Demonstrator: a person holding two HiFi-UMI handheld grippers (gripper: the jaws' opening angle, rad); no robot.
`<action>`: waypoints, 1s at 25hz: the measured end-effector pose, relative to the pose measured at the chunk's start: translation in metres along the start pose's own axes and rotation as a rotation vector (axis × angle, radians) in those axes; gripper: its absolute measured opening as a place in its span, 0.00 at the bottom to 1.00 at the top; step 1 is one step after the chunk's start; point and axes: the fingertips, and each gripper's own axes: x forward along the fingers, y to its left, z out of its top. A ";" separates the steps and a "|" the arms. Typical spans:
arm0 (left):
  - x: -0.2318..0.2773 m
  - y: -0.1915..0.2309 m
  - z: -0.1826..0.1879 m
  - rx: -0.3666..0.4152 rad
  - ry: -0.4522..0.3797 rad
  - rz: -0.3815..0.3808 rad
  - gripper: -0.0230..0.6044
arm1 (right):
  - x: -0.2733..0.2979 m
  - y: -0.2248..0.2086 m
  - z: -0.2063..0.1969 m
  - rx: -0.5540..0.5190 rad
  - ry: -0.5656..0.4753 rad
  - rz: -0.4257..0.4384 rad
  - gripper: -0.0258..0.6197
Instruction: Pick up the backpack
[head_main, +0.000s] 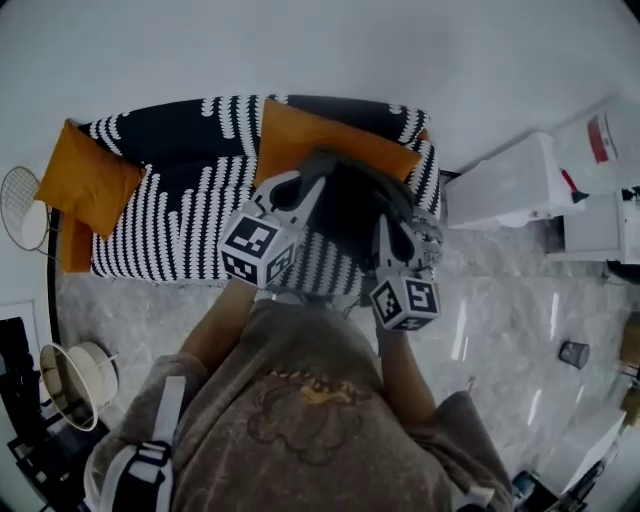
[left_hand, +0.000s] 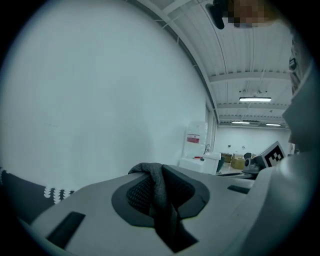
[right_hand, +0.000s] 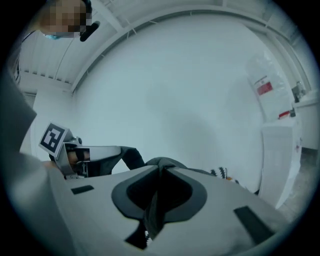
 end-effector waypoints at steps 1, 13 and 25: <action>0.000 -0.005 0.011 0.006 -0.023 -0.003 0.11 | -0.002 0.000 0.015 -0.016 -0.029 0.004 0.09; -0.017 -0.047 0.062 0.049 -0.078 0.044 0.11 | -0.019 -0.003 0.066 -0.015 -0.095 0.137 0.09; -0.109 -0.059 0.040 0.043 -0.068 0.172 0.11 | -0.054 0.058 0.026 -0.004 -0.054 0.288 0.09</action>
